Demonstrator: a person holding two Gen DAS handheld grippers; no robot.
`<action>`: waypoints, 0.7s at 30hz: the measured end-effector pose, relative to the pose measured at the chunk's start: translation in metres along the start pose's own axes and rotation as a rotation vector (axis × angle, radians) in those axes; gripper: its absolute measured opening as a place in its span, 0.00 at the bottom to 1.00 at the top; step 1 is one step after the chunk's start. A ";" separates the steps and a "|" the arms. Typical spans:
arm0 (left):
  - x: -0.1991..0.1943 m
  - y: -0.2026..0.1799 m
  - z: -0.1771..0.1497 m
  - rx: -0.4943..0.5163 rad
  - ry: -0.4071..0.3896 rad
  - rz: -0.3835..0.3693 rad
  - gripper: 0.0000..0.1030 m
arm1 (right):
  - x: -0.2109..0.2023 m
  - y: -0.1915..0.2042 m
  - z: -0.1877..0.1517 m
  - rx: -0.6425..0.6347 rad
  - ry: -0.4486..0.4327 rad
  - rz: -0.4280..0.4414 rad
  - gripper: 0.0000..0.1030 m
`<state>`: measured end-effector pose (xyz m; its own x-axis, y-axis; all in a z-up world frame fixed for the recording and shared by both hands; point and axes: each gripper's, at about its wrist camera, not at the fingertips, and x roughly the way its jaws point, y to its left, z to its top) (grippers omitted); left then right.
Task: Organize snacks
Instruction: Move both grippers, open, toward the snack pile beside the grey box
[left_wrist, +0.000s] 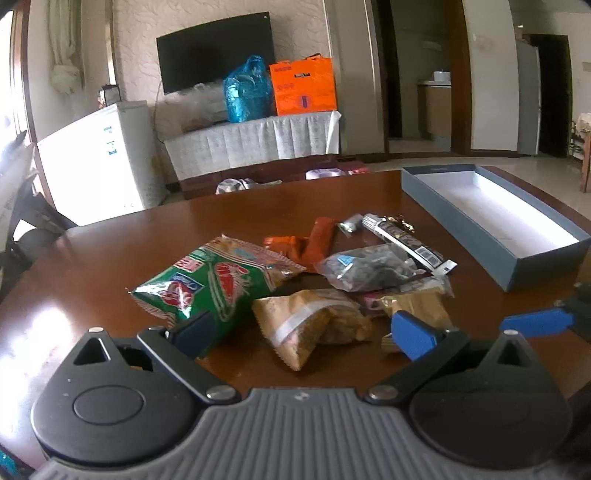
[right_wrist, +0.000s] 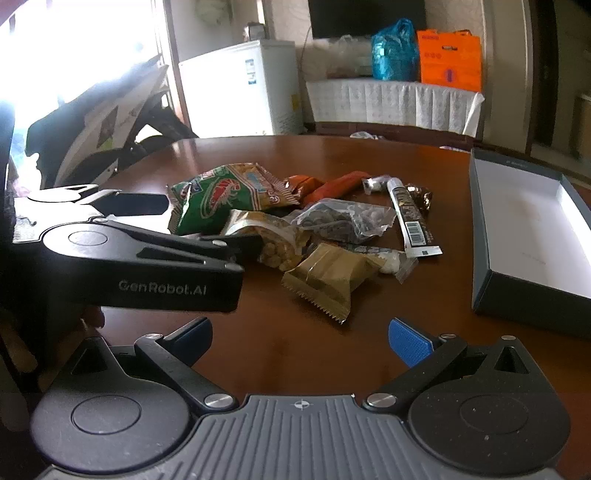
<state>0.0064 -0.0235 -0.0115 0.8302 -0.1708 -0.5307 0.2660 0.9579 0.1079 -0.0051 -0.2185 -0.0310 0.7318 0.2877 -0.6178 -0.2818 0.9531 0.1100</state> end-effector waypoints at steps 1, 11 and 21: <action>0.001 0.000 0.000 -0.006 -0.003 -0.008 1.00 | 0.001 0.000 0.000 0.000 0.000 -0.002 1.00; 0.007 0.009 0.001 -0.065 0.014 0.030 1.00 | 0.006 0.000 0.000 -0.006 0.010 -0.001 1.00; 0.009 0.006 0.000 -0.066 0.020 0.023 1.00 | 0.008 0.000 -0.001 -0.011 0.012 -0.009 1.00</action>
<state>0.0157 -0.0191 -0.0154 0.8255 -0.1441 -0.5457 0.2131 0.9749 0.0649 0.0002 -0.2166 -0.0362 0.7267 0.2779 -0.6283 -0.2824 0.9545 0.0956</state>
